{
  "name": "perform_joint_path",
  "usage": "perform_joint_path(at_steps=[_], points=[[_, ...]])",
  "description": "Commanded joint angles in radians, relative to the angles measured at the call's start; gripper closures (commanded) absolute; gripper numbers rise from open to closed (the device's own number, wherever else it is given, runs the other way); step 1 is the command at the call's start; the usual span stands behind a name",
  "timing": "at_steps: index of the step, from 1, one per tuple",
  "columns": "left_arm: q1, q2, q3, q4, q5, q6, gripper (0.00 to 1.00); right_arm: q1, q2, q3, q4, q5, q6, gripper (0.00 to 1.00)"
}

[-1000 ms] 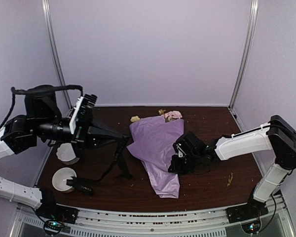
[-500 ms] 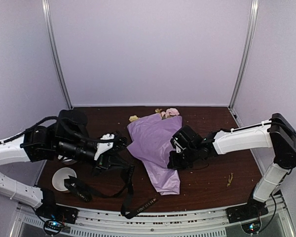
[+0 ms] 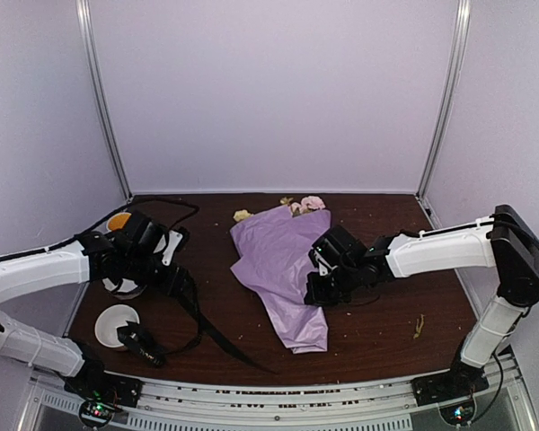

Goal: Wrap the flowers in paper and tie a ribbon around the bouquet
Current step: Place the ribbon at the center of the board.

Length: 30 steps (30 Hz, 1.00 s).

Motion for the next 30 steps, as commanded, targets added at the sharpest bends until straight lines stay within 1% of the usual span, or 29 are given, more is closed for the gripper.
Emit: perform_joint_path(at_steps=[1, 3, 4, 7, 8, 11, 13, 14, 16, 19, 21, 23, 25, 28, 30], points=[[0.015, -0.081, -0.074, 0.093, -0.003, -0.169, 0.39, -0.003, 0.006, 0.032, 0.018, 0.002, -0.004, 1.0], [0.003, -0.163, -0.124, 0.215, 0.076, -0.175, 0.39, -0.003, 0.004, 0.03, 0.013, 0.003, -0.009, 1.0], [-0.02, -0.199, -0.133, 0.255, 0.082, -0.163, 0.41, -0.003, 0.004, 0.03, 0.01, 0.003, -0.011, 1.0], [-0.145, -0.26, -0.12, 0.285, 0.066, -0.052, 0.46, -0.003, 0.003, 0.026, 0.008, 0.001, -0.015, 1.0], [-0.19, -0.262, -0.113, 0.287, 0.093, -0.007, 0.46, -0.002, 0.004, 0.026, 0.009, 0.0, -0.016, 1.0], [-0.294, -0.191, -0.073, 0.242, 0.319, 0.146, 0.41, -0.003, 0.006, 0.024, 0.011, -0.005, -0.017, 1.0], [-0.369, -0.07, -0.025, 0.155, 0.394, 0.244, 0.35, -0.002, 0.005, 0.019, 0.015, -0.006, -0.015, 1.0], [-0.407, -0.017, -0.003, 0.117, 0.395, 0.29, 0.33, -0.003, 0.005, 0.017, 0.017, -0.006, -0.015, 1.0], [-0.471, 0.082, 0.032, 0.073, 0.376, 0.35, 0.32, -0.002, 0.007, 0.016, 0.015, -0.006, -0.018, 1.0], [-0.528, 0.208, 0.137, -0.022, 0.24, 0.392, 0.35, -0.001, 0.011, 0.017, 0.011, -0.006, -0.021, 1.0], [-0.552, 0.273, 0.191, -0.076, 0.267, 0.439, 0.34, 0.0, 0.017, 0.02, 0.01, -0.007, -0.021, 1.0], [-0.576, 0.332, 0.21, -0.096, 0.283, 0.494, 0.28, 0.0, 0.022, 0.023, 0.01, -0.01, -0.021, 1.0], [-0.598, 0.405, 0.242, -0.142, 0.224, 0.532, 0.23, 0.0, 0.027, 0.026, 0.011, -0.01, -0.021, 1.0], [-0.609, 0.507, 0.301, -0.182, 0.111, 0.54, 0.23, 0.0, 0.025, 0.027, 0.005, -0.006, -0.025, 1.0], [-0.61, 0.54, 0.313, -0.155, 0.055, 0.547, 0.24, 0.001, 0.022, 0.023, 0.002, -0.004, -0.027, 1.0]])
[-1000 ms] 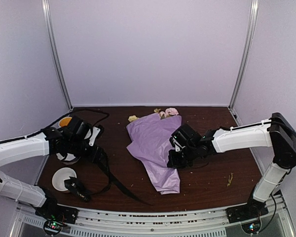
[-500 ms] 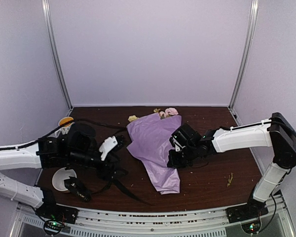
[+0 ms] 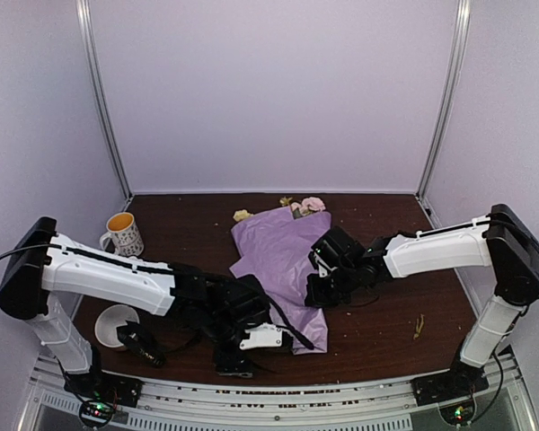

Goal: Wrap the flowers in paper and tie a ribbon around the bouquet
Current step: Place the ribbon at the center of the board, then move the ribbon to the center of the board.

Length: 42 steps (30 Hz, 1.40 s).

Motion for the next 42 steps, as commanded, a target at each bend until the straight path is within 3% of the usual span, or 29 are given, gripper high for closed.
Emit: perform_joint_path(at_steps=[1, 3, 4, 8, 9, 10, 15, 19, 27, 29, 34, 38, 41, 42], points=[[-0.004, 0.074, 0.038, -0.017, -0.157, 0.067, 0.25, 0.001, 0.001, 0.019, 0.005, 0.011, -0.022, 1.0], [-0.004, 0.09, 0.03, 0.021, -0.168, 0.071, 0.28, 0.002, -0.002, 0.015, 0.003, 0.012, -0.025, 1.0], [-0.004, 0.098, 0.033, 0.023, -0.149, 0.075, 0.34, 0.003, -0.002, 0.015, 0.002, 0.013, -0.026, 1.0], [-0.004, 0.111, 0.029, 0.046, -0.092, 0.062, 0.8, 0.001, 0.001, 0.015, 0.006, 0.007, -0.025, 1.0], [-0.004, 0.111, 0.026, 0.061, -0.109, 0.052, 0.97, 0.0, 0.006, 0.02, 0.008, 0.0, -0.025, 1.0], [-0.004, 0.109, 0.02, 0.088, -0.132, 0.039, 1.0, 0.0, 0.011, 0.026, 0.008, -0.006, -0.025, 1.0], [-0.017, 0.008, 0.041, 0.249, -0.106, 0.023, 1.0, 0.001, 0.029, 0.081, -0.014, -0.037, -0.036, 1.0], [-0.019, -0.122, 0.104, 0.405, 0.145, 0.057, 1.0, 0.001, 0.014, 0.109, -0.021, -0.056, -0.048, 1.0], [-0.037, 0.06, 0.383, 0.276, 0.518, 0.183, 1.0, 0.0, -0.007, 0.114, -0.03, -0.065, -0.075, 1.0], [-0.064, 0.101, 0.428, 0.268, 0.509, 0.207, 1.0, 0.0, -0.006, 0.12, -0.025, -0.08, -0.09, 1.0], [-0.126, 0.206, 0.557, 0.29, 0.322, 0.266, 1.0, 0.001, -0.017, 0.128, -0.026, -0.103, -0.121, 1.0], [-0.124, 0.233, 0.535, 0.402, 0.121, 0.234, 1.0, 0.0, -0.036, 0.112, -0.033, -0.096, -0.123, 1.0], [-0.113, 0.229, 0.518, 0.413, 0.043, 0.205, 0.53, 0.001, -0.038, 0.105, -0.032, -0.095, -0.125, 1.0], [-0.112, 0.22, 0.508, 0.407, 0.047, 0.21, 0.44, 0.0, -0.038, 0.104, -0.029, -0.096, -0.124, 1.0]])
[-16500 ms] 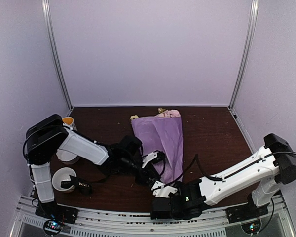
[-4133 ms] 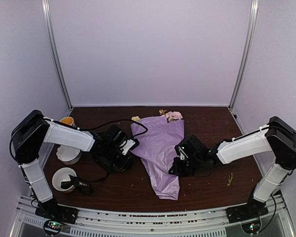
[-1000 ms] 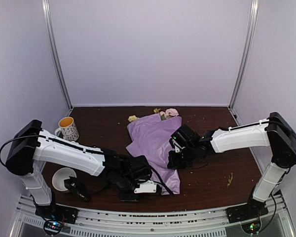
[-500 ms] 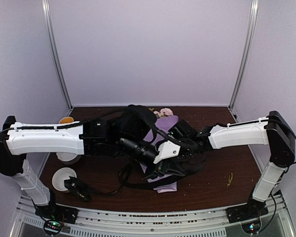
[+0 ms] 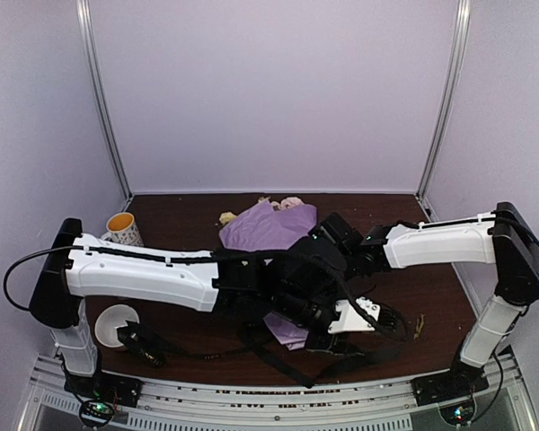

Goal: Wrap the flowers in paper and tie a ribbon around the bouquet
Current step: Move the ribbon to the center of the board.

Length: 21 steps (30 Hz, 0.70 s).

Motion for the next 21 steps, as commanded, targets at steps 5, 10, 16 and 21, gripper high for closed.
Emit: perform_joint_path(at_steps=[5, 10, 16, 21], points=[[0.026, -0.147, -0.147, 0.137, -0.126, -0.035, 0.32, 0.003, -0.029, 0.006, 0.034, -0.014, -0.007, 1.0], [0.111, -0.298, -0.327, 0.231, -0.173, -0.331, 0.35, 0.001, -0.03, -0.011, 0.044, 0.009, 0.018, 1.0], [0.402, -0.4, -0.59, 0.25, -0.263, -0.952, 0.4, 0.004, -0.032, -0.054, 0.101, 0.004, 0.059, 1.0], [0.516, -0.361, -0.775, 0.439, -0.187, -1.174, 0.26, 0.007, -0.021, -0.067, 0.134, 0.001, 0.09, 1.0]])
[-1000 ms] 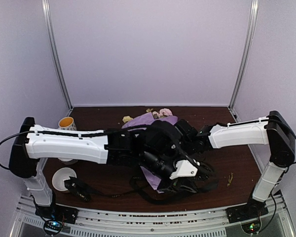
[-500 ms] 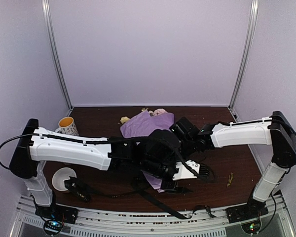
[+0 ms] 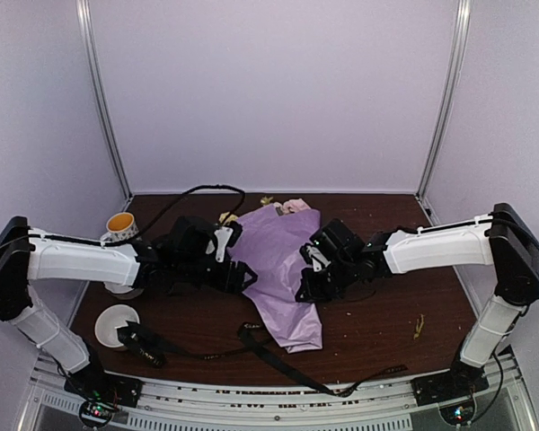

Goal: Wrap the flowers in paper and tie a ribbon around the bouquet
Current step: Pass from the right arm to the left

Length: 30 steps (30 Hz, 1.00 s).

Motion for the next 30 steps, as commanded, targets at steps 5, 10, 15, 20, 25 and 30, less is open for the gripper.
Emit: perform_joint_path(at_steps=[5, 10, 15, 20, 25, 30], points=[[0.04, 0.154, -0.111, 0.231, 0.134, -0.393, 0.14, 0.01, -0.009, -0.016, 0.103, 0.007, 0.06, 1.0], [0.04, 0.198, -0.122, 0.241, 0.141, -0.429, 0.12, 0.016, -0.001, -0.022, 0.127, 0.01, 0.086, 1.0], [0.04, 0.279, -0.138, 0.304, 0.213, -0.475, 0.15, 0.02, 0.005, -0.03, 0.175, -0.007, 0.113, 1.0], [0.04, 0.323, -0.155, 0.397, 0.254, -0.521, 0.2, 0.025, 0.006, -0.018, 0.2, -0.007, 0.129, 1.0], [0.04, 0.345, -0.146, 0.442, 0.289, -0.53, 0.23, 0.029, 0.019, -0.024, 0.242, -0.032, 0.155, 1.0], [0.04, 0.346, -0.151, 0.468, 0.304, -0.553, 0.26, 0.033, 0.017, -0.01, 0.246, -0.034, 0.161, 1.0]])
